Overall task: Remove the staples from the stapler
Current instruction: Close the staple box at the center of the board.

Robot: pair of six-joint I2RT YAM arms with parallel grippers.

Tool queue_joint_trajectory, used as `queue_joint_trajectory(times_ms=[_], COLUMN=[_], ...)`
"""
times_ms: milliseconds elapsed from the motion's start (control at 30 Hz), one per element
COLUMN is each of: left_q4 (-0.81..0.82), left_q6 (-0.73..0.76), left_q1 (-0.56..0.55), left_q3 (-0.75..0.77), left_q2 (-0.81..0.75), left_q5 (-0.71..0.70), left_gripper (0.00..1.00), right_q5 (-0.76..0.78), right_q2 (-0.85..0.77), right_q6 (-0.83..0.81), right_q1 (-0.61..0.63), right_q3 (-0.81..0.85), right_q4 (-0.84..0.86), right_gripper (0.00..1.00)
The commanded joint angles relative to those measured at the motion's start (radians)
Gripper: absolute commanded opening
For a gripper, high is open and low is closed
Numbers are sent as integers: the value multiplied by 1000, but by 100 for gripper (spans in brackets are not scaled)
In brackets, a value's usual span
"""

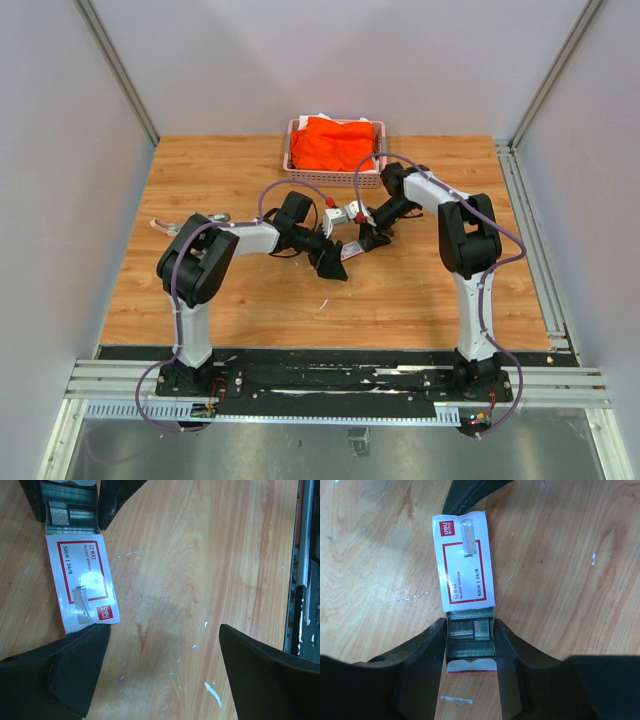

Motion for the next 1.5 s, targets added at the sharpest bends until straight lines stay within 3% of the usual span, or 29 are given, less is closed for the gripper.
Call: queue_joint_trajectory(times_ms=[0,567,800,1167,1267,1467], left_q4=[-79,-88,-93,-95,-96,-95], left_q6=[-20,-21,-14,-9,-8,-12], left_q1=[-30,-28,-23,-18,-16,-16], left_q3=[0,50,29,19,20,17], left_q2=[94,143,119,106,101,98], left_q5=[-109,-118,-126,-120,-117,-110], left_gripper=[98,98,98,98,98,98], right_q5=[26,29,-4,-2,17,176], right_q2=[-8,-8,-36,-129,-173,-223], right_q6=[-78,-137,-77,14,125,583], right_q1=[35,34,-4,-90,-128,-189], right_q3=[-18,-6,23,19,-29,-91], right_q4=[-38,-102,-102,-116,-57,154], right_gripper=[43,45,63,69,71,73])
